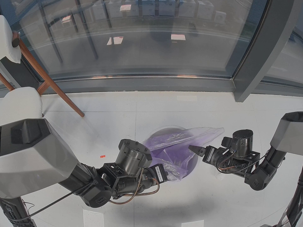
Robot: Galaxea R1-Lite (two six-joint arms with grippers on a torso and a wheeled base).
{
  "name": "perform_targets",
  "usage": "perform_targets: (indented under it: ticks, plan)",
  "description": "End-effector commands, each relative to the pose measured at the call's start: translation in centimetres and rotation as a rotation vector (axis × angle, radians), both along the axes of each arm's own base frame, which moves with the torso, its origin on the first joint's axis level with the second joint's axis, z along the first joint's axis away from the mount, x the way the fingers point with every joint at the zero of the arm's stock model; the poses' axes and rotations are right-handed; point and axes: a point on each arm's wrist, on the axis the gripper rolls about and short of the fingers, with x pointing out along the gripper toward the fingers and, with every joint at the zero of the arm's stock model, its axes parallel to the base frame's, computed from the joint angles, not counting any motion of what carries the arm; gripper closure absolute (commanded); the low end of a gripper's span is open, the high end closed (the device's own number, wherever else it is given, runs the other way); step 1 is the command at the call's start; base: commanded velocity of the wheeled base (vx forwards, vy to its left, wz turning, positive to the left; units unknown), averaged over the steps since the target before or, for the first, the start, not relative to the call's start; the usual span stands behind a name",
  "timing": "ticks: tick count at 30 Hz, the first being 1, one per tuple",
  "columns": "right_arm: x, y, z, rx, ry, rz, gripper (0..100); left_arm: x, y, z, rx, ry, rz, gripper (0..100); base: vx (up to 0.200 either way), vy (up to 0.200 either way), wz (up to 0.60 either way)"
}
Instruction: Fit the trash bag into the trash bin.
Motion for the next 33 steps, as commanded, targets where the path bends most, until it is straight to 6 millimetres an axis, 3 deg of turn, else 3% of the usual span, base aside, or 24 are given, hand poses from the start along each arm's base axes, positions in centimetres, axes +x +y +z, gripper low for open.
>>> perform_targets:
  ticks: [1, 11, 16, 17, 22, 30, 33]
  plan:
    - [-0.3, 0.2, -0.1, -0.003, 0.007, 0.007, 0, -0.2, 0.3, 0.3, 0.016, -0.022, 0.008, 0, 0.000, 0.000, 0.00]
    - [-0.4, 0.6, 0.0, -0.002, 0.000, 0.019, 0, 1.6, -1.1, -1.1, -0.012, 0.012, 0.089, 0, 0.000, 0.000, 0.00]
    - [-0.5, 0.7, 0.1, -0.007, -0.004, 0.006, 0, 3.2, -2.5, -3.3, -0.007, 0.029, 0.125, 0, 0.000, 0.000, 0.00]
    - [-0.6, 0.7, 0.1, -0.007, -0.006, 0.005, 0, 3.6, -2.8, -3.6, -0.002, 0.024, 0.139, 100, 0.000, 0.000, 0.00]
    - [-0.6, 0.7, 0.4, -0.003, -0.013, 0.005, 0, 4.1, -2.9, -4.7, 0.016, 0.024, 0.159, 100, 0.000, 0.000, 0.00]
    - [-0.9, 2.0, -0.1, -0.013, -0.010, 0.049, 0, 4.4, -2.8, -4.1, 0.003, -0.021, 0.199, 100, 0.000, 0.000, 0.00]
    - [-0.3, 2.5, -1.2, -0.025, 0.008, 0.055, 0, 4.8, -2.5, -3.9, 0.002, -0.030, 0.209, 100, 0.000, 0.000, 0.00]
